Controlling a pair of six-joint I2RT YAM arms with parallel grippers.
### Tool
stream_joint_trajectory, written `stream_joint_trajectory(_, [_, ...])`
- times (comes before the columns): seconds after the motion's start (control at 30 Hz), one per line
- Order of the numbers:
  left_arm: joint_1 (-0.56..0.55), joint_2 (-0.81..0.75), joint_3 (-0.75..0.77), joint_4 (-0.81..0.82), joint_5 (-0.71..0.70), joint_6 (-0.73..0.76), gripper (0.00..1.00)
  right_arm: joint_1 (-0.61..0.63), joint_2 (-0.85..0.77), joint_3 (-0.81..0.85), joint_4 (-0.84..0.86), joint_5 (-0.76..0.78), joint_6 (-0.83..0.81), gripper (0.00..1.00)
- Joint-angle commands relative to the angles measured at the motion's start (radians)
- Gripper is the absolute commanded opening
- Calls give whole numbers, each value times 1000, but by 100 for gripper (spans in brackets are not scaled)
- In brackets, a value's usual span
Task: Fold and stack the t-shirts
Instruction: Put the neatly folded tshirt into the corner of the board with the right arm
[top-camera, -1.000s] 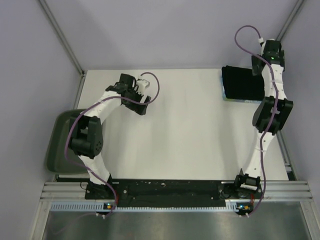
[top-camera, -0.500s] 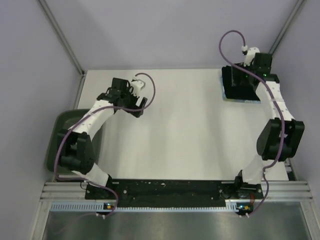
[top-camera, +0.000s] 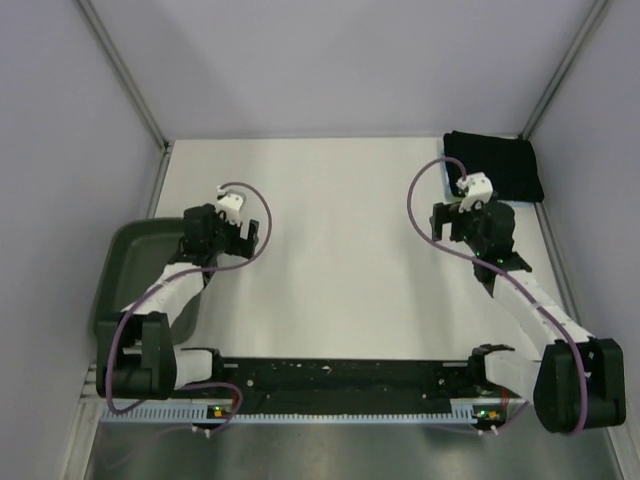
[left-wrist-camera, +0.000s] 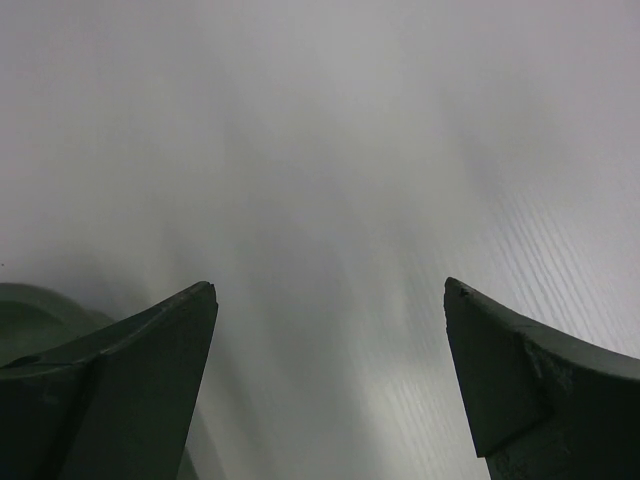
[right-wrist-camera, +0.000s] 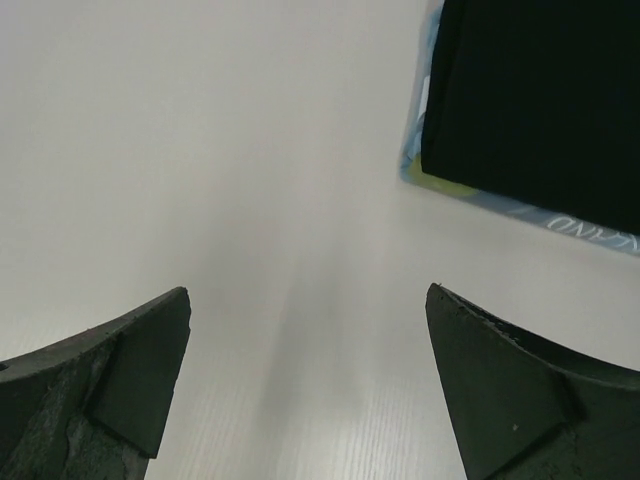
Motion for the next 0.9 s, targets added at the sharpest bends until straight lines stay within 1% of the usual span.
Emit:
stream_joint_trajectory(0.0, [43, -68, -154, 422, 55, -98, 99, 0, -117, -175, 307, 52, 61, 99])
stream_joint_trajectory(0.03, [76, -71, -188, 488, 66, -119, 99, 0, -146, -213, 333, 62, 62, 99])
stream_joint_trajectory(0.1, [93, -71, -259, 603, 90, -147, 99, -2, -169, -276, 382, 74, 64, 99])
stream_joint_trajectory(0.17, [104, -64, -322, 702, 135, -135, 99, 0, -185, -327, 421, 82, 65, 99])
stream_joint_trajectory(0.2, [104, -54, -348, 778, 141, -140, 99, 0, -188, -350, 439, 80, 68, 99])
stream_joint_trajectory(0.3, [115, -25, -379, 869, 167, -161, 99, 0, -200, -420, 511, 68, 79, 99])
stream_joint_trajectory(0.43, [124, -22, -380, 880, 163, -183, 99, -2, -209, -479, 590, 72, 85, 99])
stream_joint_trajectory(0.57, [124, -34, -398, 898, 143, -189, 99, 0, -211, -489, 594, 77, 85, 99])
stream_joint_trajectory(0.67, [124, -41, -403, 905, 109, -196, 99, -2, -206, -506, 628, 80, 87, 99])
stream_joint_trajectory(0.87, [124, -38, -411, 921, 121, -218, 99, 0, -176, -546, 703, 85, 87, 99])
